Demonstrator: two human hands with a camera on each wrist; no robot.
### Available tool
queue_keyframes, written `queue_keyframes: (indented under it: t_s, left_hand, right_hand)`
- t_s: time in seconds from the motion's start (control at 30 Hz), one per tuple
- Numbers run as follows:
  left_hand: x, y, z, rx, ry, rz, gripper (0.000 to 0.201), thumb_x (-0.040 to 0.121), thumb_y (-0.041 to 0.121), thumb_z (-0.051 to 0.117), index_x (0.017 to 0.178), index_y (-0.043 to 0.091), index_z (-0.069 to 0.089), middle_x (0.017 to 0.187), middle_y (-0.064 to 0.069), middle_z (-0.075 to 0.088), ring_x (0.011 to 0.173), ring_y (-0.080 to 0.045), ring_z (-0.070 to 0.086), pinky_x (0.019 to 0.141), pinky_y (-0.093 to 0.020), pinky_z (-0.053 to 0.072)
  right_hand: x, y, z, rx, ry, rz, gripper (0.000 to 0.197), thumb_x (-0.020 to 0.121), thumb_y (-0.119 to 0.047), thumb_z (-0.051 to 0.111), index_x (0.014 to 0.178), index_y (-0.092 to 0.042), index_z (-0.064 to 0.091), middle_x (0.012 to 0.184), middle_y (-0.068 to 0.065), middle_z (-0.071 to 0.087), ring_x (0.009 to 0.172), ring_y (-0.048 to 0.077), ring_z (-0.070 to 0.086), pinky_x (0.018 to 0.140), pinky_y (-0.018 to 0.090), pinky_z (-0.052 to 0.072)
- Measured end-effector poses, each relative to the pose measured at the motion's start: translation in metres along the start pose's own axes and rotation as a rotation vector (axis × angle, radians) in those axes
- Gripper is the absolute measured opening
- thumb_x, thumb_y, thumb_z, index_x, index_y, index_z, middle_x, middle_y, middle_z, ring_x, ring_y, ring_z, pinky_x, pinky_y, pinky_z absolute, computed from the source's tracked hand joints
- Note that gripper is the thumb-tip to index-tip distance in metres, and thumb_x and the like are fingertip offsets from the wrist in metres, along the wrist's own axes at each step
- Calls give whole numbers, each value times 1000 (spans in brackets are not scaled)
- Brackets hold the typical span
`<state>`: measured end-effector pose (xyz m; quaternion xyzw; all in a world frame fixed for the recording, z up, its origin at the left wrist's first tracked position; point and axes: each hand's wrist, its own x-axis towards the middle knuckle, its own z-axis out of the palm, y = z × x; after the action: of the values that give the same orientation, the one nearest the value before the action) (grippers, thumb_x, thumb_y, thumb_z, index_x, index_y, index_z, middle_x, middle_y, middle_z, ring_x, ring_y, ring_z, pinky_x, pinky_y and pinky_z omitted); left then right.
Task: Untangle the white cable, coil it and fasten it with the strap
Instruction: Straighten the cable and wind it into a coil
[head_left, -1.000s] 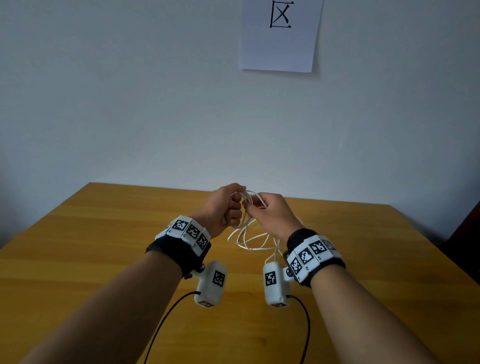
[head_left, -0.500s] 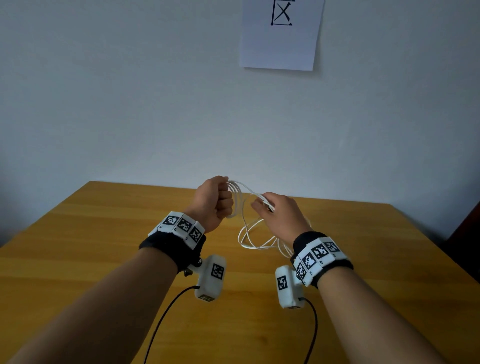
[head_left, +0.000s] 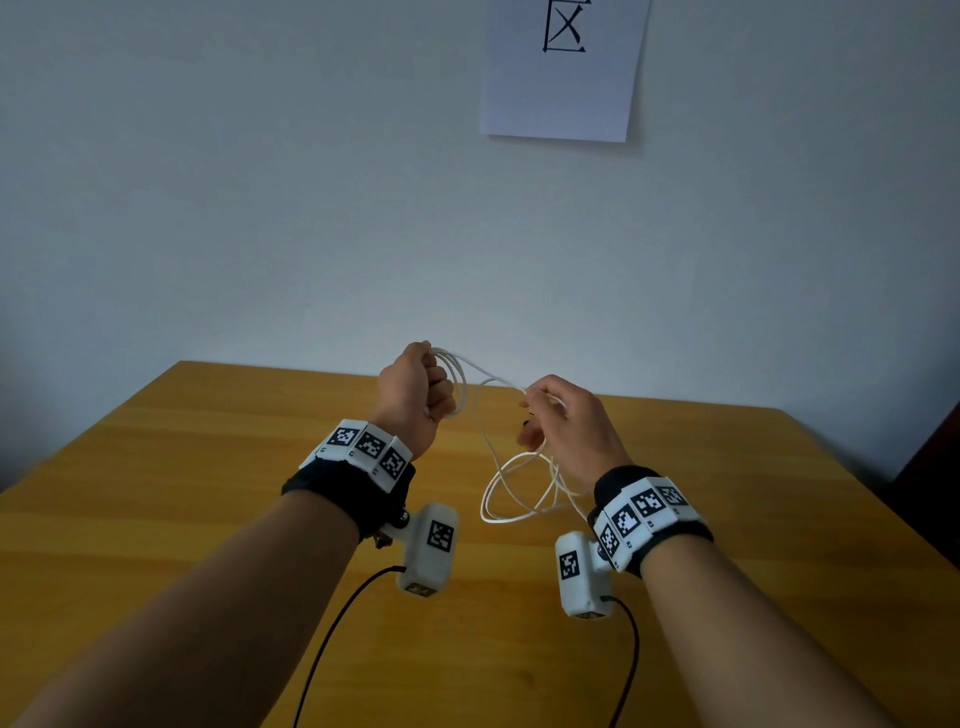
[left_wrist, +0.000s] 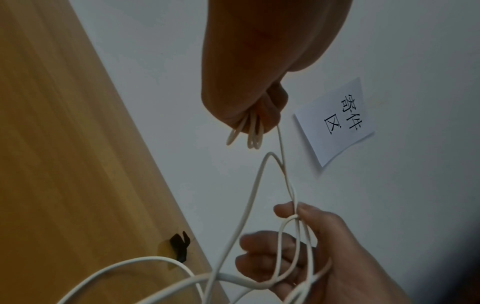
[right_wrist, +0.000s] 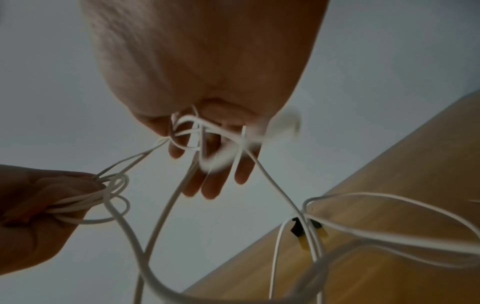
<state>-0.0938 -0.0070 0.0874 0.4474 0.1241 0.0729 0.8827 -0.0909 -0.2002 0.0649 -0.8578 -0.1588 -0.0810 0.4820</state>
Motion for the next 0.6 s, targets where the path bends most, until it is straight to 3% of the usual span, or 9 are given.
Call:
queue_keyframes:
  t_s: [0.17,0.3,0.47,0.53,0.6]
  left_hand:
    - [-3,0,5,15,29,53,39,102,19,41,63,20,32,48,7,23,41,-12,17,40,-25,16]
    - [-6,-1,9,27,36,85,40,102,20,41,63,20,32,48,6,23,40,-12,19,39,-24,18]
    - [-10,0,14,22,-14,70,41,102,21,41,63,21,32,51,6,21,41,-12,17,39,-24,16]
    - [-13,0,17,24,-62,48,41,102,20,41,62,22,30,51,6,20,41,-11,16,38,-24,15]
    - [-14,0,18,51,-118,26,41,102,20,41,63,23,29,53,6,19,42,-11,15,38,-24,15]
  right_hand:
    - [5,5,0,-50,50,13,24,105,-20,50,97,-16,72,86,-3,78,70,21,75,78,41,64]
    - [12,8,1,-156,95,-12,25,106,-22,48,96,-25,71,82,-9,76,67,17,76,70,46,65]
    - [17,6,-2,-226,172,8,29,107,-16,45,98,-15,72,89,1,75,70,20,73,72,43,64]
    - [19,7,-2,-260,172,22,27,107,-15,46,104,-14,73,99,5,76,80,21,73,79,40,62]
    - [19,7,0,-279,160,34,23,105,-14,52,116,-14,72,113,5,75,103,22,71,90,35,58]
